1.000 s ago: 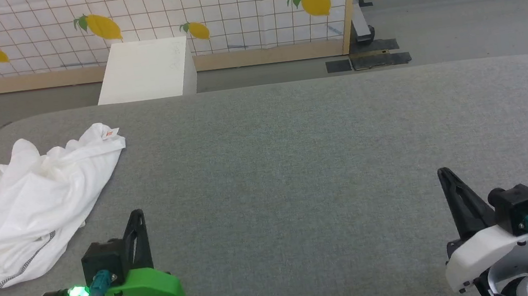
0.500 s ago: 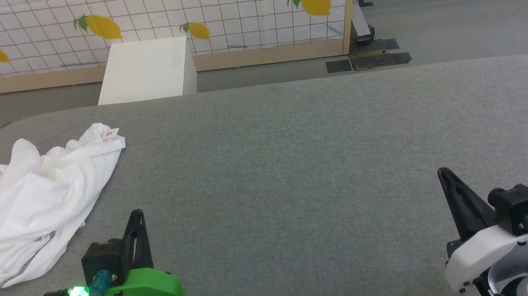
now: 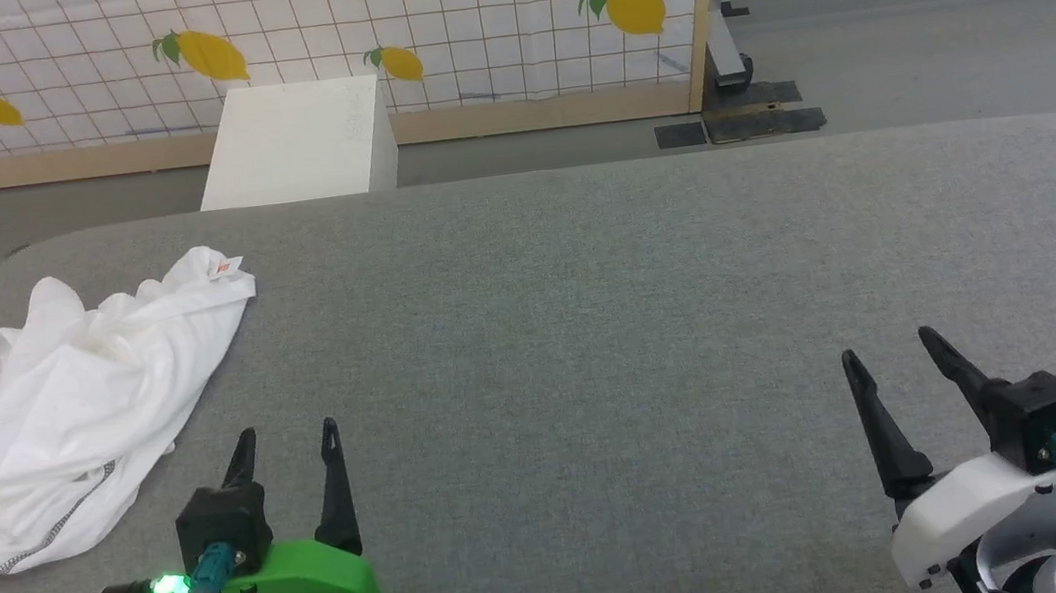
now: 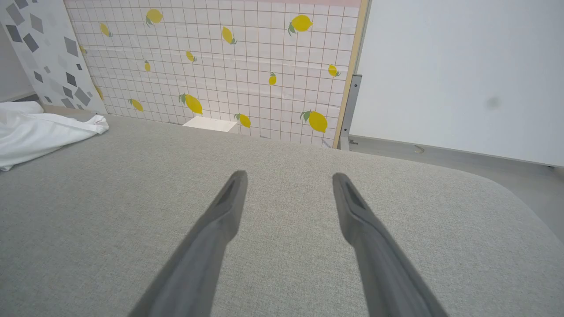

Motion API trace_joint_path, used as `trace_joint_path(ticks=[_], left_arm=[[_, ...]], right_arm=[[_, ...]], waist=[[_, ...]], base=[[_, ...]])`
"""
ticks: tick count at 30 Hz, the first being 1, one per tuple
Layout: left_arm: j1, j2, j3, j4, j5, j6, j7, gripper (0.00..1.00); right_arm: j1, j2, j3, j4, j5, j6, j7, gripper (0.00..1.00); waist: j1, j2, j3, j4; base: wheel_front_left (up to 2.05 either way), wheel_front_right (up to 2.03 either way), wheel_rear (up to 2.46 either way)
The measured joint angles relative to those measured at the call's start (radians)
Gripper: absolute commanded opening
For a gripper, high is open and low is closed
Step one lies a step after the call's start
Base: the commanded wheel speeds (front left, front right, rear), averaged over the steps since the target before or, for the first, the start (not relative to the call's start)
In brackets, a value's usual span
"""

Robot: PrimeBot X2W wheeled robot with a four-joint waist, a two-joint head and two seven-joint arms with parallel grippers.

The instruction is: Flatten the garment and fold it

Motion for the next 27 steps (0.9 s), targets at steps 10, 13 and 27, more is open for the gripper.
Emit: trace_joint_path(ticks=[10,13,27], left_arm=[[-0.005,0.000,-0.014,0.025,-0.020,0.010,-0.024,1.00],[-0.006,0.000,-0.017,0.031,-0.025,0.014,-0.027,1.00],[-0.014,0.009,-0.027,0.053,-0.057,0.035,-0.057,1.00]], right_arm=[[0.000,0.000,-0.002,0.010,0.002,0.000,-0.014,1.00],[0.000,0.000,-0.002,0.013,0.002,0.000,-0.021,1.00],[-0.001,0.000,0.000,0.032,0.016,0.000,-0.041,1.00]], waist=[[0.0000,0.0000,-0.003,0.031],[0.0000,0.0000,-0.004,0.046],[0.0000,0.0000,-0.008,0.137]], base=[[0.00,0.00,0.00],[0.00,0.00,0.00],[0.00,0.00,0.00]])
